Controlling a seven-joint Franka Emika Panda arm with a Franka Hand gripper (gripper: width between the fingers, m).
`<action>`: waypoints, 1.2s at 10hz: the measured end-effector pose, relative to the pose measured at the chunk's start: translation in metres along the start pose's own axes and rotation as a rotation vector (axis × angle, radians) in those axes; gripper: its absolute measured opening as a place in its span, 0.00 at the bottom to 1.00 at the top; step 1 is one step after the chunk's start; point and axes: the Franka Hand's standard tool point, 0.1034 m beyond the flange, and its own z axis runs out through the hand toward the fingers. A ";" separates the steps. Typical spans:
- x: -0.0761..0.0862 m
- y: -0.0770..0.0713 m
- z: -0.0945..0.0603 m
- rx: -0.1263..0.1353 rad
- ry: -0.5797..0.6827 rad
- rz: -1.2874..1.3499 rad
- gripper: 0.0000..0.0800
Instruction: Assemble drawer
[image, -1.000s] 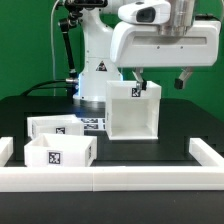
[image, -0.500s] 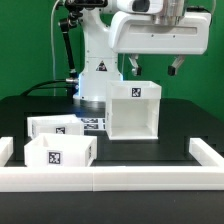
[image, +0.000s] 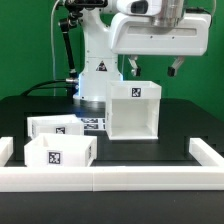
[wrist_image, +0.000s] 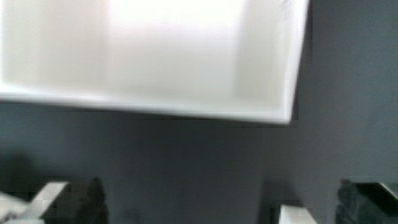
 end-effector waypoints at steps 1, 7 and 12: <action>-0.012 -0.003 0.006 0.008 0.010 0.007 0.81; -0.041 -0.024 0.044 0.004 0.045 -0.002 0.81; -0.041 -0.024 0.048 0.006 0.039 0.000 0.49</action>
Offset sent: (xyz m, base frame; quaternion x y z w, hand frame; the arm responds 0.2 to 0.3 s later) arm -0.0313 0.0165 -0.0138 0.0239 0.0374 -0.0001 0.9990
